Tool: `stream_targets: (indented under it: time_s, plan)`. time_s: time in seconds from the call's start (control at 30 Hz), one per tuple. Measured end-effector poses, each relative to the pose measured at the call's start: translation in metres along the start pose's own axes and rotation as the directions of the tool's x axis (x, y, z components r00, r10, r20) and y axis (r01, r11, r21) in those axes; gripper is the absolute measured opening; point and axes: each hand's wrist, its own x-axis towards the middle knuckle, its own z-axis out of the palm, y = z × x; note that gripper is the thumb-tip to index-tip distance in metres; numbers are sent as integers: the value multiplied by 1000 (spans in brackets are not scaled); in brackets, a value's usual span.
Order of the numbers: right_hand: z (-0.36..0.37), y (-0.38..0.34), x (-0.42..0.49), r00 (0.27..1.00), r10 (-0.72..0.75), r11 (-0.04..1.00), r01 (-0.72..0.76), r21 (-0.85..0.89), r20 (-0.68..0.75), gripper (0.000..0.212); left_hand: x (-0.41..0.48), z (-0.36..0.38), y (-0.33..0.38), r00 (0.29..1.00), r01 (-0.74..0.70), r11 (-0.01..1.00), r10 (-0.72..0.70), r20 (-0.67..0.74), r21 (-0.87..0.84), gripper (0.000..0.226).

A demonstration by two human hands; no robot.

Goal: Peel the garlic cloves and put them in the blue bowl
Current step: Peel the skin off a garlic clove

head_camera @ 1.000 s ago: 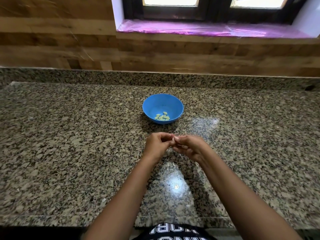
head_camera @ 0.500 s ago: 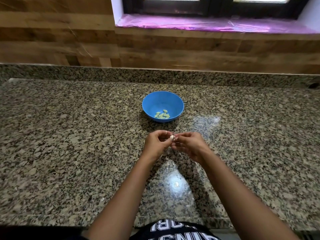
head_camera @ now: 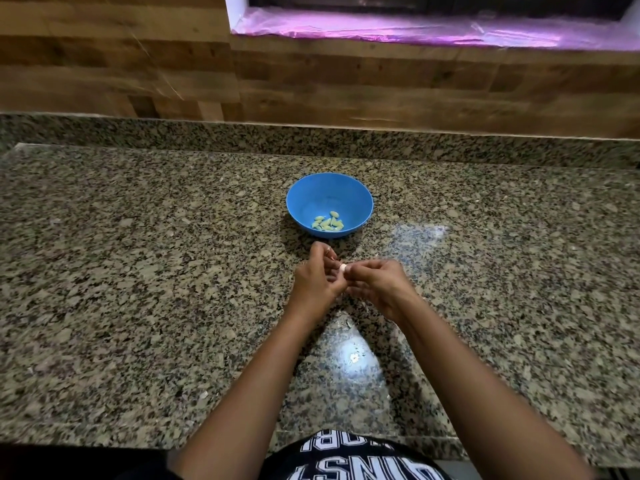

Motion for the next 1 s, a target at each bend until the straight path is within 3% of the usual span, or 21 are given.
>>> stream_targets:
  time_s: [0.13,0.33,0.47,0.57,0.67,0.73,0.8,0.93,1.0]
  plan:
    - [2,0,1,1000,-7,1000,7,5,-9,7,-2,0,-1,999,-47,999,47,-17,10,27]
    - [6,2,4,998,-63,994,61,-86,-23,13,0,1,-4,999,-7,998,5,-37,-55,28]
    - [4,6,5,999,-49,998,49,29,-2,12,2,3,-9,990,118,968,-132,-52,-223,28]
    - [-2,5,4,998,-14,996,8,92,65,12,5,1,-12,979,198,911,-200,32,-362,22]
    - [-2,3,4,999,-46,993,48,-109,24,15,5,1,-16,939,337,774,-316,134,-535,23]
    - [-3,5,5,991,-124,915,99,-391,-40,19,4,4,-19,922,379,741,-351,161,-554,21]
    - [-4,7,5,985,-163,830,112,-546,-47,21,3,3,-20,910,402,720,-379,165,-565,17]
    - [-7,11,3,990,-48,908,98,-406,133,5,0,-3,-23,883,438,626,-433,179,-645,13]
    - [-8,15,2,983,-42,936,100,-338,176,11,-3,-1,-25,887,423,628,-433,158,-654,10]
